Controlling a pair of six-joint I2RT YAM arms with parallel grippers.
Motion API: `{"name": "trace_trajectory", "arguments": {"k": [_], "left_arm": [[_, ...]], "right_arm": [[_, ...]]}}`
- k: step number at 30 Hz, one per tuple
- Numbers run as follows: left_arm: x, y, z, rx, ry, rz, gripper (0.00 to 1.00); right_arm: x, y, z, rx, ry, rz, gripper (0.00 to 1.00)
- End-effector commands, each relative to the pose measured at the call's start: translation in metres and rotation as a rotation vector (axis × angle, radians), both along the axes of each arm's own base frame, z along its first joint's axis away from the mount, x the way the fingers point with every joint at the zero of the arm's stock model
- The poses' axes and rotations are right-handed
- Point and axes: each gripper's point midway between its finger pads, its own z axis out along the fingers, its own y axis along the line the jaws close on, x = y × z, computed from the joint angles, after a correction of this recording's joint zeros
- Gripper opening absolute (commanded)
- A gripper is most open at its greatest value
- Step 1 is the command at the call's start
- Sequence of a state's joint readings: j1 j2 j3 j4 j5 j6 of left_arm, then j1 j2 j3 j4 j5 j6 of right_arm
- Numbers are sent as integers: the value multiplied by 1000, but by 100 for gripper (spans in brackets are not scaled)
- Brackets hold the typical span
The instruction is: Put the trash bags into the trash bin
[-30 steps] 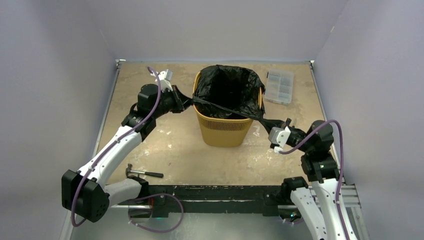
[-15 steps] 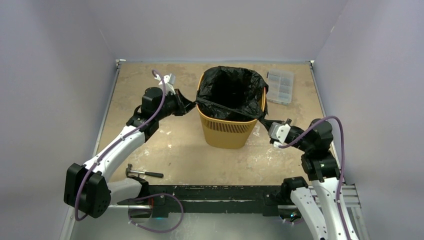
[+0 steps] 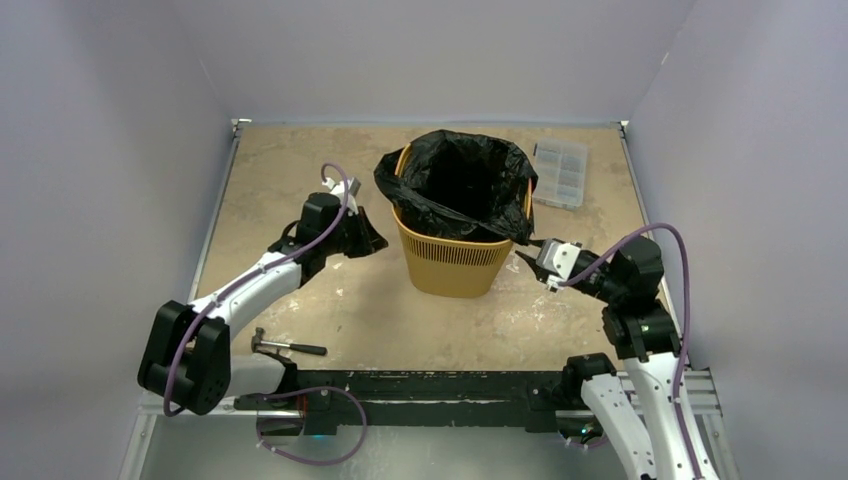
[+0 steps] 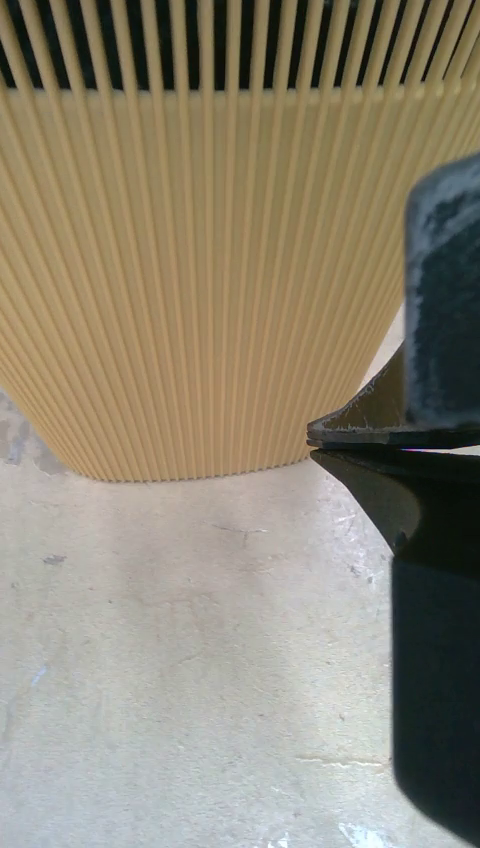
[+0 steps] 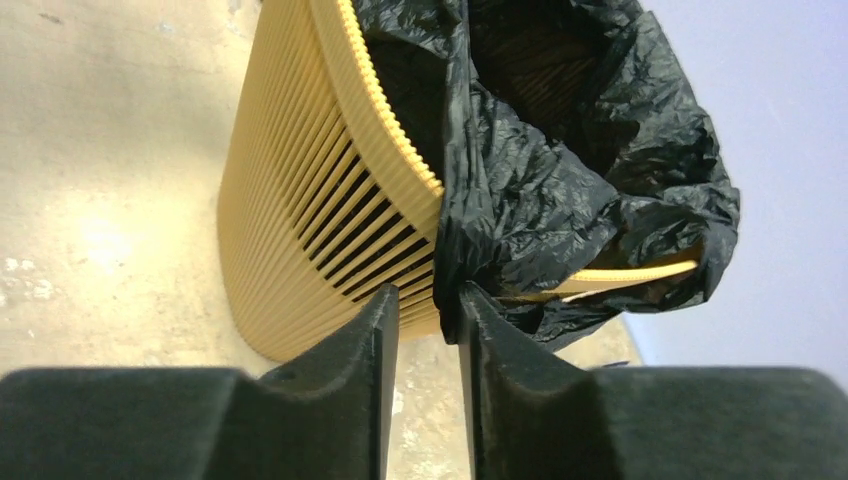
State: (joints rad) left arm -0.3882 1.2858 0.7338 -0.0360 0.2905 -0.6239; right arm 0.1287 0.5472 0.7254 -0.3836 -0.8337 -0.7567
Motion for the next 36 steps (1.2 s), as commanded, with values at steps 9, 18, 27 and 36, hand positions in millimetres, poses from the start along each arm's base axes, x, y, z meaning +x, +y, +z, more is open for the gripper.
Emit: {"name": "trace_trajectory", "arguments": {"k": [9,18,27,36], "left_arm": [[20,46,72,88,-188,243,22],[45,94,148,105,-346,390,51],[94,47,217,-123,-458,72,62],[104,13,185,-229,-378,-128,58]], "right_arm": [[-26,-5,77,118,-144,-45,78],[1,-49,159,616,-104,-388,91],[88,-58,130,853,440,-697,83],[94,-32,82,894,761,-569,70]]}}
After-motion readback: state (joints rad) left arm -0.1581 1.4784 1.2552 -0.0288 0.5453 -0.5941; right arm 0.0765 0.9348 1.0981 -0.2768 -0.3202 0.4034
